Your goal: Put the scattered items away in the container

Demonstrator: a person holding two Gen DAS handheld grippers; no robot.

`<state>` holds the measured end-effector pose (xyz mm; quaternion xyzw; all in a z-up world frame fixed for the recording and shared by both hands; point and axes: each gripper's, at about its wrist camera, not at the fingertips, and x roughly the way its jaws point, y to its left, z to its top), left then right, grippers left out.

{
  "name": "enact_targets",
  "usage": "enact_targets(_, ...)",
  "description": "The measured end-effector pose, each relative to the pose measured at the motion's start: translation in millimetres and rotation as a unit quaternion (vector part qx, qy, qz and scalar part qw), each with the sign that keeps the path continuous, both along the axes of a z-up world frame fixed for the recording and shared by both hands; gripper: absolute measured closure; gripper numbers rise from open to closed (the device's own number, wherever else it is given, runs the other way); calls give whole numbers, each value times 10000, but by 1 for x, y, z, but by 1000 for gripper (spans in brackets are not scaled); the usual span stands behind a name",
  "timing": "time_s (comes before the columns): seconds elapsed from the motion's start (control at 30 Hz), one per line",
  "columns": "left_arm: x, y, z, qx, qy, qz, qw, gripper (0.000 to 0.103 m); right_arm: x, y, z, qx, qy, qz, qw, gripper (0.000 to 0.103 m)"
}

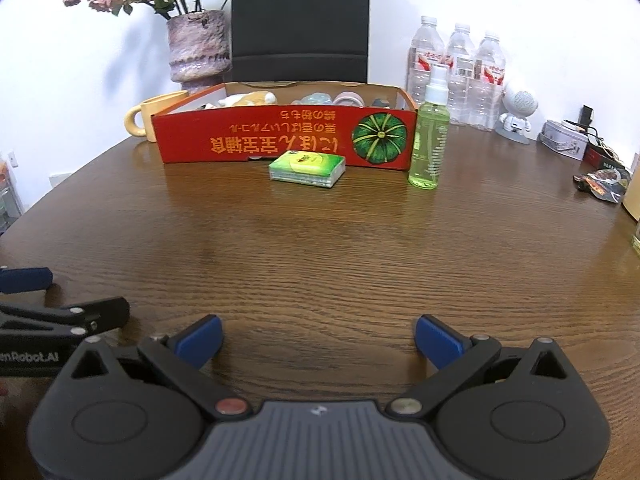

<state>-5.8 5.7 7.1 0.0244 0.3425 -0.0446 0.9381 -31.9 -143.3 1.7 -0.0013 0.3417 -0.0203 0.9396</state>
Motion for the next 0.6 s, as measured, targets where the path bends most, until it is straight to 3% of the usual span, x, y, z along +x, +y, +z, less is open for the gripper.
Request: enact_targets(0.6,0,0,0,-21,0,3,10000,0,0,-2,0,22,-6,-170,9999,0)
